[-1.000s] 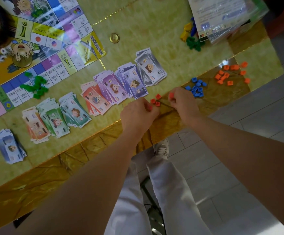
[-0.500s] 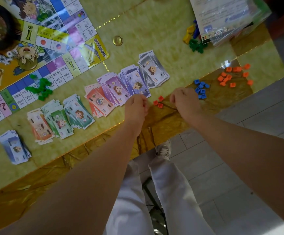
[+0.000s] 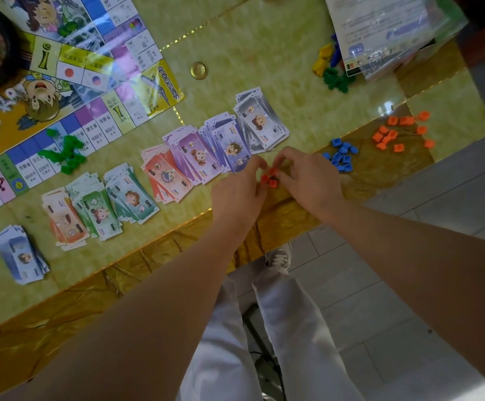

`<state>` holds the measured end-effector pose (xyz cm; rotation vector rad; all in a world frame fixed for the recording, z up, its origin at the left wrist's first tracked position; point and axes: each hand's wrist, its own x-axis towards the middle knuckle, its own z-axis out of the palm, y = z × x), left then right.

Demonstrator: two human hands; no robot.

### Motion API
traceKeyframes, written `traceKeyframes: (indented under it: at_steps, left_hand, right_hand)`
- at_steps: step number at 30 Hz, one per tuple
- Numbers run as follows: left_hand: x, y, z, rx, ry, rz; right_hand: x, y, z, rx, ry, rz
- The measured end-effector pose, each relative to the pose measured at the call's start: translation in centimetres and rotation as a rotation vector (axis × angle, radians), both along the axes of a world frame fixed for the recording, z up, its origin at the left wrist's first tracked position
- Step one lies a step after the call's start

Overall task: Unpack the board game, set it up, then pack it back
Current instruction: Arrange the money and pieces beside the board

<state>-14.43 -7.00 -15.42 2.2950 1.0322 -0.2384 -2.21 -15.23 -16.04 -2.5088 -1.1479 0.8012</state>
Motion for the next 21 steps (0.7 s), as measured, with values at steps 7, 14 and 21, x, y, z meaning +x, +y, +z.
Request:
traceKeyframes:
  at_steps: [7,14,21]
  left_hand:
    - [0.4,-0.2,-0.3,0.044,0.042,0.015]
    - [-0.7,0.4,0.0,-0.042,-0.072,0.183]
    - [-0.8,0.4,0.5,-0.313,-0.212,0.486]
  right_hand:
    - [0.3,-0.6,-0.3,0.051,0.051,0.075]
    - [-0.7,0.2,0.0,0.049,0.068,0.013]
    - [-1.7,0.0,-0.1,-0.125,-0.122,0.217]
